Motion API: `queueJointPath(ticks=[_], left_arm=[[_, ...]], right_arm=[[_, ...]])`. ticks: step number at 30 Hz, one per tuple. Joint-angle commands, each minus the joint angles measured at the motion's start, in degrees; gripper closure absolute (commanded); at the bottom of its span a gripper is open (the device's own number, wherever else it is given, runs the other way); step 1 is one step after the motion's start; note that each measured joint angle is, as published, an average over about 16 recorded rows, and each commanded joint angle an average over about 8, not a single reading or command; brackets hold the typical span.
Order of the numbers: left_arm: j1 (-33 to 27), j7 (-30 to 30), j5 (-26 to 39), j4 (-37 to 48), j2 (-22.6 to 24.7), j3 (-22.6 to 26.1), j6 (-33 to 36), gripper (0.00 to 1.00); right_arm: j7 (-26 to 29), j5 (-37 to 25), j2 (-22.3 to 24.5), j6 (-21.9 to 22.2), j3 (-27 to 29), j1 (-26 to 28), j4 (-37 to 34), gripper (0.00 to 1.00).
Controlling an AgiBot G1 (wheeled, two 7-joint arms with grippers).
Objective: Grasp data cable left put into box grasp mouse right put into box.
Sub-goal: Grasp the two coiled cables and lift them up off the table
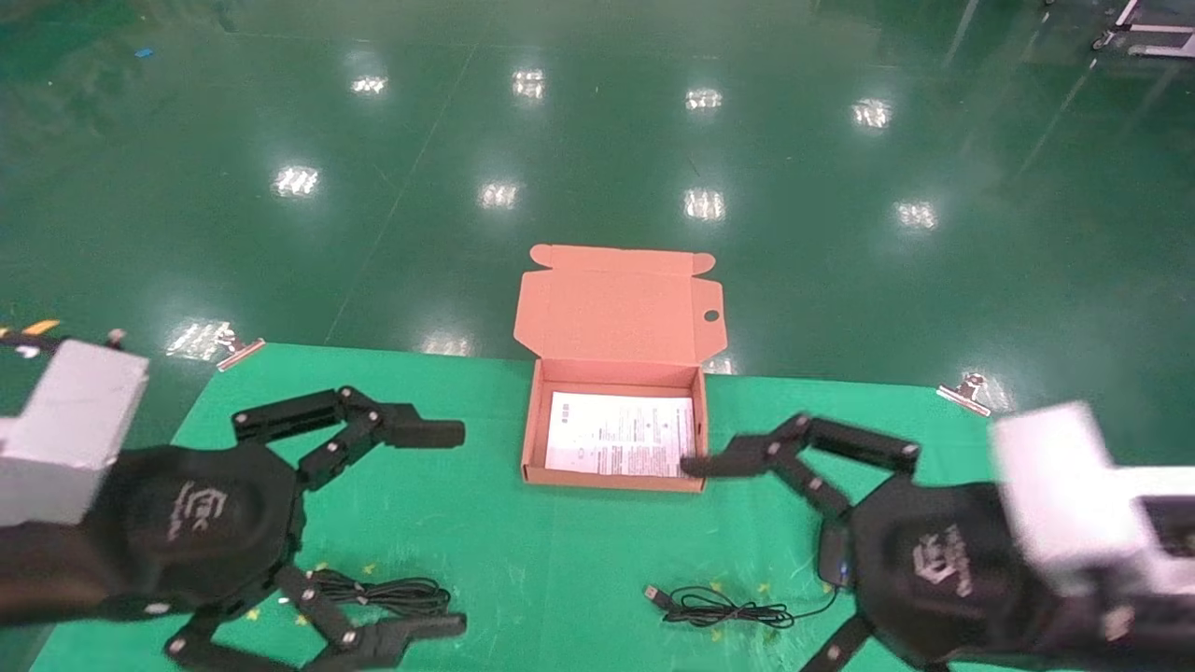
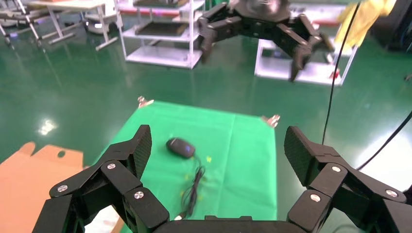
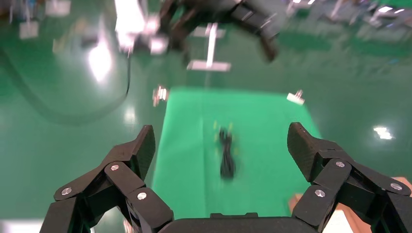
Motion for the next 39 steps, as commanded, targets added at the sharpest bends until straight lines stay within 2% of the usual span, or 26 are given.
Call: queueJointPath(ticks=[1, 11, 19, 28, 39], left_arm=[[-1.58, -0.05, 1.82, 0.66, 0.4, 0.85, 0.49, 0.0], [-13.05, 1.07, 18.43, 2.33, 5.16, 10.0, 2.78, 0.0], [-19.35, 5.61, 30.9, 2.49, 8.53, 18.42, 2.56, 0.0], [-21.58, 7.89, 42.77, 2.43, 12.18, 24.95, 0.83, 0.0], [-20.35, 7.85, 55.82, 8.24, 17.22, 30.4, -4.66, 0.0]], right_arm=[[-0.42, -3.32, -0.47, -1.2, -1.36, 2.65, 0.42, 0.0], [-6.93, -21.44, -5.48, -2.28, -20.11, 19.39, 1.13, 0.0], [-10.04, -32.3, -10.03, -1.56, -33.58, 27.08, 1.03, 0.0], [-10.94, -41.87, -13.74, 1.37, -41.17, 27.71, 1.06, 0.0], [-8.36, -50.71, -16.17, 9.06, -44.34, 22.43, -0.79, 0.0]])
